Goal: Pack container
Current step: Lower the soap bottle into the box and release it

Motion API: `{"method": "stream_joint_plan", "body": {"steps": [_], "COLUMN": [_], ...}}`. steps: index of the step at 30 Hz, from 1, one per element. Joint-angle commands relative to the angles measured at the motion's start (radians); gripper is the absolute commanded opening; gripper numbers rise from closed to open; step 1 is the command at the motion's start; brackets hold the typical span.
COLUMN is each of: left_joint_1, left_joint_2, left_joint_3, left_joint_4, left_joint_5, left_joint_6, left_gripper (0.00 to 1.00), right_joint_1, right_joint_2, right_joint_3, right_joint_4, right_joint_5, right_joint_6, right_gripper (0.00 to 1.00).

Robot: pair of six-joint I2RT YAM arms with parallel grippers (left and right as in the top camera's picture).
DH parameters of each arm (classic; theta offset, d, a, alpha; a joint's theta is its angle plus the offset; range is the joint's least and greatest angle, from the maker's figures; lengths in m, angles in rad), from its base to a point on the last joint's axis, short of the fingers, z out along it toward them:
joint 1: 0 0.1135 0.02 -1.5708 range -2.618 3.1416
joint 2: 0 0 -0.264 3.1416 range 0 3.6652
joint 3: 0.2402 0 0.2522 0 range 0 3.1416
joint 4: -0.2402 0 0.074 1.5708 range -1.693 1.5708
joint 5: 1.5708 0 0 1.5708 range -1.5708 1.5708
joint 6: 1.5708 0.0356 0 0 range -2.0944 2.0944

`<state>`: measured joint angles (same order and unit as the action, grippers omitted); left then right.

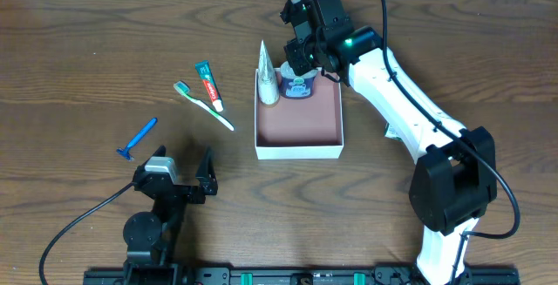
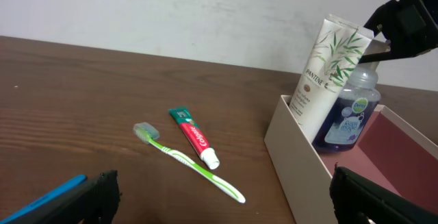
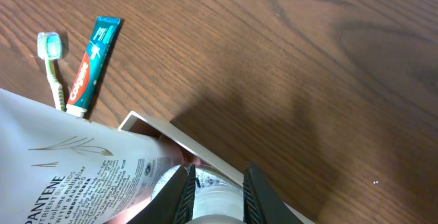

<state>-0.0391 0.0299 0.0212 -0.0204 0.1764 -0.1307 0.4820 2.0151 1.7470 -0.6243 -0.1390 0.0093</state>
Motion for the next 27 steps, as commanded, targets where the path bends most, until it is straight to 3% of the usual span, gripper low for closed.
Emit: {"method": "stream_joint_plan", "body": {"steps": [1, 10, 12, 20, 25, 27], "left_joint_1": [0.005, 0.005, 0.005, 0.005, 0.005, 0.005], "left_joint_2": [0.000, 0.000, 0.000, 0.000, 0.000, 0.000], "left_joint_3": [-0.017, -0.017, -0.017, -0.017, -0.017, -0.017], "left_joint_4": [-0.035, -0.035, -0.035, -0.035, -0.035, -0.035], "left_joint_5": [0.011, 0.011, 0.011, 0.011, 0.011, 0.011], "left_joint_6": [0.002, 0.002, 0.002, 0.002, 0.002, 0.002], "left_gripper": [0.98, 0.98, 0.98, 0.98, 0.98, 0.98], "right_joint_1": [0.023, 0.028, 0.028, 0.029, 0.030, 0.030], "right_joint_2": [-0.006, 0.000, 0.000, 0.000, 0.000, 0.000], "right_joint_3": [0.018, 0.014, 0.014, 0.014, 0.014, 0.014], "right_joint_4": [0.015, 0.015, 0.015, 0.015, 0.014, 0.011], "right_joint_5": [-0.008, -0.008, -0.007, -0.007, -0.007, -0.007], "right_joint_6": [-0.014, -0.014, -0.014, -0.014, -0.014, -0.014], "right_gripper": [0.07, 0.08, 0.15, 0.22, 0.40, 0.43]}}
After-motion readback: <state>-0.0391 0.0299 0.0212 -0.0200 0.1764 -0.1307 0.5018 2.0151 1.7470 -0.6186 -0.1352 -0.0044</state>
